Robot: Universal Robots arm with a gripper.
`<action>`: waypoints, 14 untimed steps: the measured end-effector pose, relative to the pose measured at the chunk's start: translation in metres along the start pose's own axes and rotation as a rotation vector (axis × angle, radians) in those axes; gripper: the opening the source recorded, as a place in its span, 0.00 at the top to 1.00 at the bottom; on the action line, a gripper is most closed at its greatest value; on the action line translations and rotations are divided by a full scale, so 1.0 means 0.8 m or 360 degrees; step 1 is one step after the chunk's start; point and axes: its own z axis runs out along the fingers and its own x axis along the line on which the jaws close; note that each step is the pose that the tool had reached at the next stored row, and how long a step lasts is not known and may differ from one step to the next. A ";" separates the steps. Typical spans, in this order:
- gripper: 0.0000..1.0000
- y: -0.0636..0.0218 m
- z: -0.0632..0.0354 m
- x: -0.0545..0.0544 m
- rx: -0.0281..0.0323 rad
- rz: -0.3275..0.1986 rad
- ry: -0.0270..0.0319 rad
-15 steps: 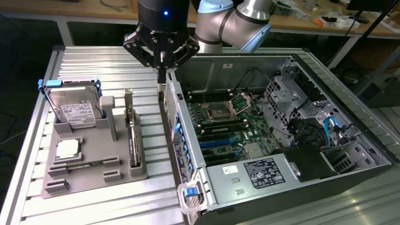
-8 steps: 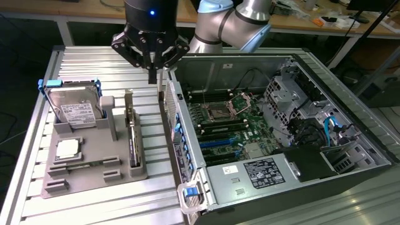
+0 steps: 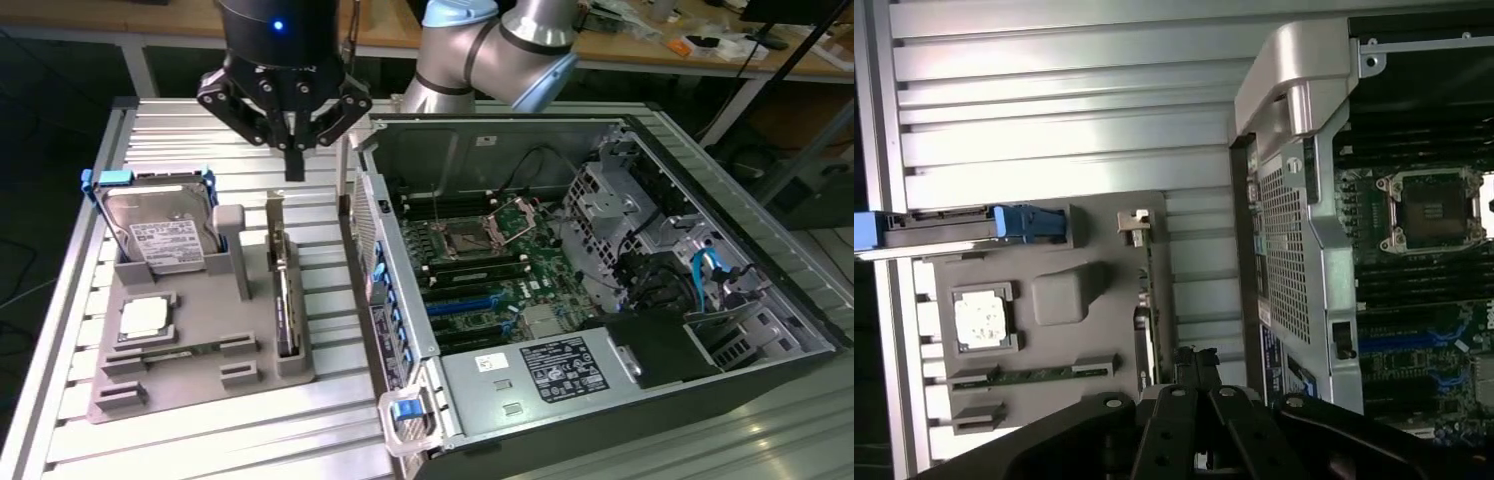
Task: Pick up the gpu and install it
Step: 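Reach for the gpu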
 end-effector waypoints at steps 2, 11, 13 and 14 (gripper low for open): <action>0.89 -0.001 0.000 0.008 -0.00001 0.0000 -0.00001; 0.89 -0.005 -0.001 0.036 -0.00002 0.0000 -0.00002; 0.89 -0.005 -0.001 0.039 -0.00001 0.0000 -0.00002; 0.89 -0.005 -0.001 0.040 -0.00003 0.0000 -0.00002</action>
